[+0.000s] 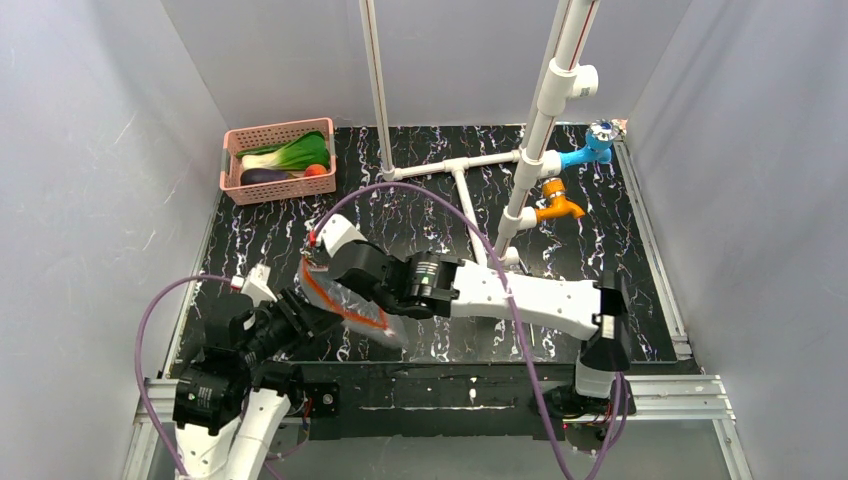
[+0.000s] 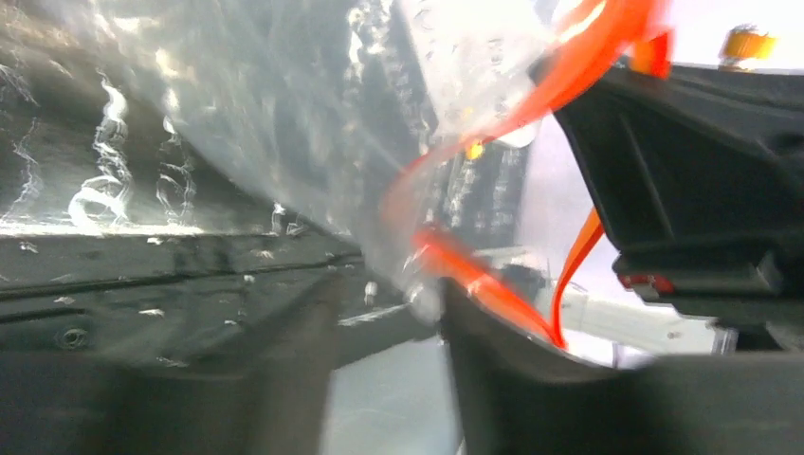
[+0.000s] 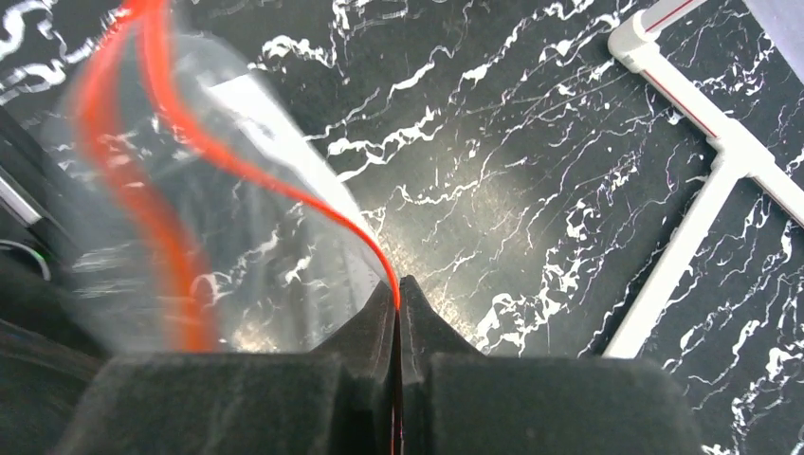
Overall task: Place the food in the zip-top bag and seal the zipper
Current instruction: Open the zipper of the food storage bag at the center of the board, then move the bin to the center of the board.
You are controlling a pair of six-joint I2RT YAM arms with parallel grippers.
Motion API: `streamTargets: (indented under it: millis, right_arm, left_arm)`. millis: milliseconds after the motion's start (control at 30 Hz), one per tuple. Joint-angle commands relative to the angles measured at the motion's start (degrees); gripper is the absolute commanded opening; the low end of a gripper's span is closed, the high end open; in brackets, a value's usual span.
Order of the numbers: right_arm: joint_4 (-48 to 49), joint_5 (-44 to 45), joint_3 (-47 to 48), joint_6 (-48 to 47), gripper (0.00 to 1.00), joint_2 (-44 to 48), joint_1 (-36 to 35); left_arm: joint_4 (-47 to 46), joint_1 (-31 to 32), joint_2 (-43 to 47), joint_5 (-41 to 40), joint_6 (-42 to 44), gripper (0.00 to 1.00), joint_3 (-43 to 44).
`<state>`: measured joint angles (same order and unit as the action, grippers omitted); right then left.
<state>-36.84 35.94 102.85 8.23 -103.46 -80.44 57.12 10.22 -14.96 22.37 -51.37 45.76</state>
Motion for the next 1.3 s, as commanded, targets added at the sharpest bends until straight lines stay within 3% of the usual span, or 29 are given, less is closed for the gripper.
streamTargets:
  millis: [0, 33, 100, 233, 400, 667, 833, 1033, 1167, 1267]
  right_arm:
    - [7.01, 3.3, -2.39, 3.84, 0.01, 5.22, -0.33]
    - [7.04, 5.04, -2.76, 3.56, 0.01, 5.39, -0.33]
    - [7.04, 8.85, -3.69, 3.11, 0.01, 5.94, -0.21]
    - [9.1, 12.97, -8.72, 2.93, 0.01, 9.6, 0.61]
    - [16.08, 11.15, -17.74, -0.95, 0.01, 15.3, 1.35]
    - [15.03, 1.64, -24.17, -2.56, 0.01, 19.59, 7.43]
    - [14.98, -6.24, -25.22, -1.66, 0.01, 21.31, 11.14]
    - [10.68, -8.85, -20.01, -2.87, 0.01, 19.93, 12.41]
    - [9.09, -8.92, -19.4, -1.28, 0.01, 21.24, 13.11]
    - [9.12, -9.31, -20.52, -0.4, 0.01, 22.86, 13.19]
  left_arm:
    - [-5.38, 0.06, -0.47, 8.3, -4.43, 0.63, -2.01]
    - [-4.95, 0.01, -0.89, 8.38, -4.14, 0.75, -1.01]
    - [-2.8, -0.01, -2.06, 7.61, -2.5, 0.9, 1.79]
    - [6.03, 0.01, -5.88, 2.13, 4.31, 0.98, 10.07]
    - [13.83, 0.06, -9.49, -4.59, 9.71, 0.98, 18.02]
    - [15.24, 0.06, -13.31, -11.54, 12.23, 0.98, 23.75]
    - [17.41, 0.03, -25.19, -16.75, 19.88, 0.98, 30.28]
    - [10.8, 0.02, -38.09, -19.37, 23.52, 0.98, 32.95]
    - [4.65, -0.24, -45.21, -29.21, 25.57, 0.98, 33.19]
    - [-3.32, -5.11, -49.86, -25.91, 26.71, 0.98, 32.59]
